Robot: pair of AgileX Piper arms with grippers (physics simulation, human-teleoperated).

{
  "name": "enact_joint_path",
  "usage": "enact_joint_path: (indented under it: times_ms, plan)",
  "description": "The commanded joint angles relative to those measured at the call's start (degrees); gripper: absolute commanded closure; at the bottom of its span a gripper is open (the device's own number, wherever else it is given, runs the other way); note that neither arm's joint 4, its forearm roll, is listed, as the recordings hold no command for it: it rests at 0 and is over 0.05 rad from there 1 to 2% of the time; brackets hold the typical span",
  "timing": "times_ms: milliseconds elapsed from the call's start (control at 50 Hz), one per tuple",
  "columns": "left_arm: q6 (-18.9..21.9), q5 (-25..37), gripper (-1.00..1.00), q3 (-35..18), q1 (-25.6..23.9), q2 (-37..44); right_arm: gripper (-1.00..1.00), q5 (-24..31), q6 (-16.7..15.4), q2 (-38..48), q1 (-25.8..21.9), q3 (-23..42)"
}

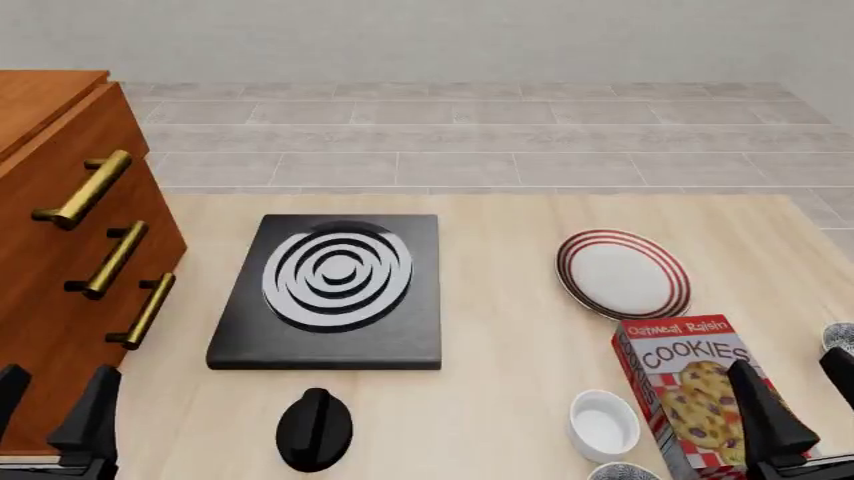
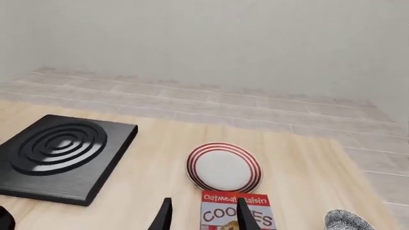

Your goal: Pick the akita bowl next to the ramekin and place it on the plate.

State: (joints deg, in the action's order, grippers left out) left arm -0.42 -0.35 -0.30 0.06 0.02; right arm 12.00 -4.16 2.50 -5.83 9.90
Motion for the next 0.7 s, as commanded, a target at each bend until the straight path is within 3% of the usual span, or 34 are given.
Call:
enact_joint_path:
  times_ms: [20,180,340,380,700]
  plan:
    - [-0.2,-0.1,-1.0,0.0,0.1,0.0,-1.0,3.4,-4.1,1.5,-0.2,2.7]
    - [-0.2,-0.2,-1.0,-0.1,0.3,0.0,-1.0,5.4,-6.6,1.5,-0.9,3.4]
    - [-0.3,-0.1,-1.0,0.0,0.2,0.0,-1.0,7.8,-6.5,1.8,-1.5,5.3]
    - [-0.3,-0.1,-1.0,0.0,0.1,0.0,-1.0,9.1,-8.7,-0.1,-1.9,5.8]
    - [-1.3,-0.3,-1.0,0.0,0.0,0.0,-1.0,11.8,-9.7,2.8,-3.6,9.4]
